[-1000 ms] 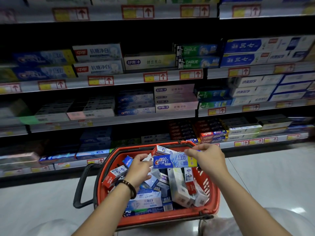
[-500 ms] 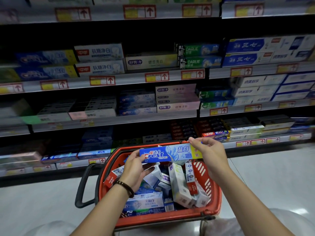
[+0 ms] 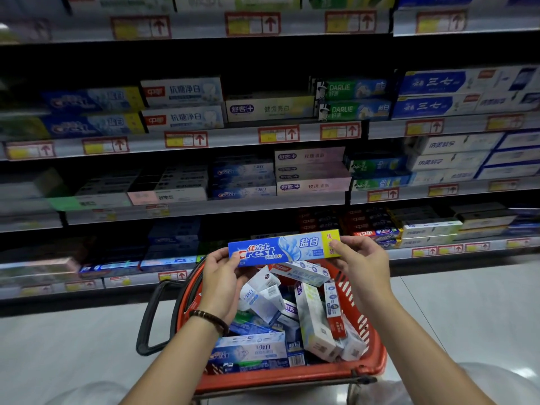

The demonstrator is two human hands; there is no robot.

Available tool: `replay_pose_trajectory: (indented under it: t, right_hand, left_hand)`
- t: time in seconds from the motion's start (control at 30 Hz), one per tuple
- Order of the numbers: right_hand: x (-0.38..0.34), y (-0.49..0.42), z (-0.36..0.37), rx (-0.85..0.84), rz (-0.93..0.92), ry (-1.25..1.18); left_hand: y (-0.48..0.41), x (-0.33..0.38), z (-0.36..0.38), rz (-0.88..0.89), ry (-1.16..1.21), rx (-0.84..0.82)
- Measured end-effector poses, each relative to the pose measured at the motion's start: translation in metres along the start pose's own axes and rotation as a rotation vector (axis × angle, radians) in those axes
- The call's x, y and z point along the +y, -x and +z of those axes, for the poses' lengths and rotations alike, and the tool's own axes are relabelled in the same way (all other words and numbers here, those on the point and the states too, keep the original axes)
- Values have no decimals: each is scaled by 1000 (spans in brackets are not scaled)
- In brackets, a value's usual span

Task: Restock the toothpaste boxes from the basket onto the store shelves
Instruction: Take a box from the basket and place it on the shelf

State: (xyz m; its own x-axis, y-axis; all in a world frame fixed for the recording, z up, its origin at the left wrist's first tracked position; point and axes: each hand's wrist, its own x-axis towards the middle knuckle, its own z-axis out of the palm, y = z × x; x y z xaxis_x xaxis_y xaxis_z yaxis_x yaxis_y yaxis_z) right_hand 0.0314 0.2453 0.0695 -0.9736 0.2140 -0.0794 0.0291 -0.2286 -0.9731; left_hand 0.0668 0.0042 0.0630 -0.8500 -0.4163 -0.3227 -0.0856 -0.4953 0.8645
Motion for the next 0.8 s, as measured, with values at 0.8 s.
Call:
replay_pose_trajectory:
  t: [0.8]
  right_hand:
    - [-14, 10, 54, 74, -254, 109]
  left_hand:
    - [-7, 43, -11, 340, -70, 112]
